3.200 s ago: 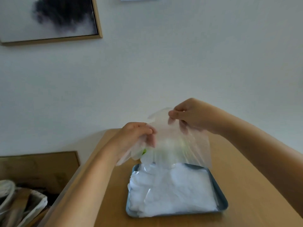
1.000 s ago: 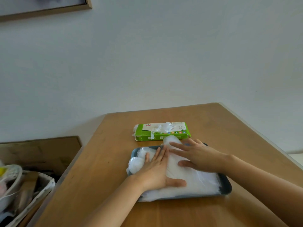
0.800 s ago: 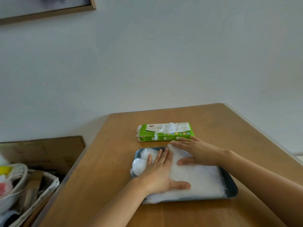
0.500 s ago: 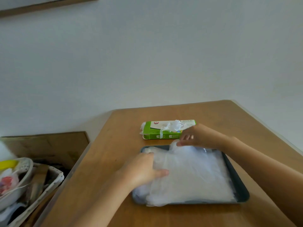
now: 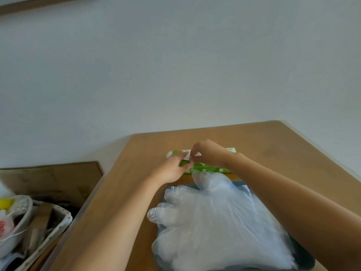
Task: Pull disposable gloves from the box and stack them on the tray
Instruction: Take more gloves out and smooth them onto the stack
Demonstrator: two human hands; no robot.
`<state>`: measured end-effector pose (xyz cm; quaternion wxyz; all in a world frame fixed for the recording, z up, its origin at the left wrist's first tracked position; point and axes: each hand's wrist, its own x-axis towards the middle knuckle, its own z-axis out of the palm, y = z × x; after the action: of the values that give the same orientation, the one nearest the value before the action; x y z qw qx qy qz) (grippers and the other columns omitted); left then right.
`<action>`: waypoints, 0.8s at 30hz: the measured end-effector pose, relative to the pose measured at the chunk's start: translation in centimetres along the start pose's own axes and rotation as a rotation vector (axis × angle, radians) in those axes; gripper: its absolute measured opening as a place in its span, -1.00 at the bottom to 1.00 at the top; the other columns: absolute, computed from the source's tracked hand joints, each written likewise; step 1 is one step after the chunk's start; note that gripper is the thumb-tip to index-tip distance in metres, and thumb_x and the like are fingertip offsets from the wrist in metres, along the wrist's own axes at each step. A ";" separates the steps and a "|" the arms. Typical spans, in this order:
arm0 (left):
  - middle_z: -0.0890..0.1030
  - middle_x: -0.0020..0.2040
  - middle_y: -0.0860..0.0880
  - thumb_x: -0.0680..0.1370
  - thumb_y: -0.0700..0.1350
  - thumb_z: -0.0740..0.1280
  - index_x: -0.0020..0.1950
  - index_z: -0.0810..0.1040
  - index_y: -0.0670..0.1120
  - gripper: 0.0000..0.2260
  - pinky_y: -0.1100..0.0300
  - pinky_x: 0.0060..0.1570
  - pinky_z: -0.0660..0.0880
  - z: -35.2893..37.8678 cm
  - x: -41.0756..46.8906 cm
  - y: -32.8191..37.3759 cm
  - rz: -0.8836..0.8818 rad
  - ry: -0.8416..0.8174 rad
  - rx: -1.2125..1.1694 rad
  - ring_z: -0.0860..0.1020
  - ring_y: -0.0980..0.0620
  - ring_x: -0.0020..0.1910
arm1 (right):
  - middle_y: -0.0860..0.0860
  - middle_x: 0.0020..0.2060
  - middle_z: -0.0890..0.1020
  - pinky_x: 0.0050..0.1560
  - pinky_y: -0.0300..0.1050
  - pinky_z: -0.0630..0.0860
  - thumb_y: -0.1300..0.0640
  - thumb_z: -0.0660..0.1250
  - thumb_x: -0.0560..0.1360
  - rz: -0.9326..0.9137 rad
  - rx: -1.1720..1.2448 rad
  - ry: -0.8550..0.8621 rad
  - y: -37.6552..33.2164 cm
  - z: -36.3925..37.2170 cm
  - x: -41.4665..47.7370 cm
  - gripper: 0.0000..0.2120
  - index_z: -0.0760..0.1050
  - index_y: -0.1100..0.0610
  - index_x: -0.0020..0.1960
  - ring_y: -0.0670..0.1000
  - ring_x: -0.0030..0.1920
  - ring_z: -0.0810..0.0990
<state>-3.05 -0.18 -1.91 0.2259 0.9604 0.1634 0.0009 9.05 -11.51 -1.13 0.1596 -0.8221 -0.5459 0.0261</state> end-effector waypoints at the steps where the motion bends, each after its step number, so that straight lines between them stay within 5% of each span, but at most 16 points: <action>1: 0.30 0.50 -0.04 0.66 0.00 0.12 0.52 0.24 0.03 -0.59 0.09 0.31 0.31 0.4 0.5 -0.1 0.020 -0.032 0.006 0.35 -0.07 0.40 | 0.08 0.03 0.66 0.08 -0.03 0.47 0.13 0.31 0.53 0.011 0.033 0.055 0.1 0.0 0.0 -0.81 0.65 0.17 0.03 0.09 0.05 0.57; 6: 0.00 0.58 0.07 0.67 0.00 0.06 0.55 0.14 0.06 -0.57 -0.07 0.50 -0.01 2.4 2.3 -1.4 0.018 -0.060 0.116 -0.01 0.04 0.56 | -0.02 -0.16 0.67 -0.17 -0.42 0.37 0.12 0.34 0.53 -0.015 0.320 0.378 -0.2 -2.7 -1.5 -0.84 0.65 0.18 -0.09 -0.10 -0.19 0.56; 11: 0.14 0.56 0.05 0.64 0.03 0.17 0.50 0.29 -0.01 -0.57 0.01 0.49 0.07 2.4 3.0 -1.8 0.030 -0.051 0.119 0.11 0.02 0.53 | -0.08 -0.26 0.66 -0.06 -0.26 0.47 0.17 0.34 0.54 -0.055 0.593 0.569 -1.1 -7.9 -3.7 -0.86 0.59 0.08 -0.19 -0.10 -0.18 0.61; 14: 0.51 0.29 -0.02 0.65 0.00 0.15 0.26 0.54 -0.04 -0.72 0.09 0.31 0.35 0.7 2.7 -0.3 -0.009 -0.049 0.019 0.46 -0.03 0.26 | 0.00 -0.33 0.67 -0.06 -0.27 0.56 0.26 0.27 0.57 -0.089 0.718 0.412 -2.2 -11.1 -5.2 -0.82 0.56 0.11 -0.16 -0.09 -0.24 0.64; 17: 0.56 0.15 0.03 0.63 0.21 0.01 0.21 0.54 -0.04 -0.54 0.13 0.27 0.31 -2.5 0.4 2.8 0.034 0.039 -0.631 0.51 0.06 0.15 | -0.01 -0.33 0.68 -0.12 -0.39 0.50 0.22 0.27 0.57 -0.024 0.467 0.224 -3.6 -13.0 -7.3 -0.84 0.60 0.14 -0.13 -0.16 -0.29 0.62; 19: 0.56 0.14 0.07 0.49 0.39 -0.06 0.16 0.52 -0.03 -0.37 0.16 0.32 0.27 -4.0 -1.8 4.6 0.172 -0.052 -1.009 0.56 0.15 0.11 | -0.03 -0.32 0.68 -0.17 -0.44 0.46 0.18 0.28 0.57 -0.007 0.299 0.183 -4.5 -13.7 -8.6 -0.84 0.61 0.11 -0.12 -0.19 -0.31 0.60; 21: 0.63 0.14 0.02 0.35 0.49 0.19 0.13 0.54 -0.07 -0.31 0.17 0.31 0.38 -4.7 -4.0 6.4 0.274 -0.101 -1.033 0.60 0.09 0.12 | -0.04 -0.34 0.68 -0.16 -0.35 0.50 0.17 0.28 0.56 0.013 0.250 0.170 -5.2 -13.9 -9.5 -0.84 0.61 0.09 -0.14 -0.11 -0.30 0.63; 24: 0.67 0.08 -0.09 0.43 0.14 0.44 0.14 0.62 -0.14 -0.56 -0.01 0.32 0.41 -4.1 -6.5 8.3 0.338 -0.107 -0.776 0.59 -0.04 0.16 | 0.03 -0.34 0.68 -0.21 -0.19 0.57 0.20 0.24 0.56 0.051 0.284 0.137 -5.8 -13.8 -11.0 -0.82 0.60 0.13 -0.13 0.05 -0.30 0.66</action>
<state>-6.92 -7.45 5.89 0.5753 0.8162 -0.0209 0.0496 2.48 -22.62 12.20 0.3104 -0.8048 -0.5034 0.0508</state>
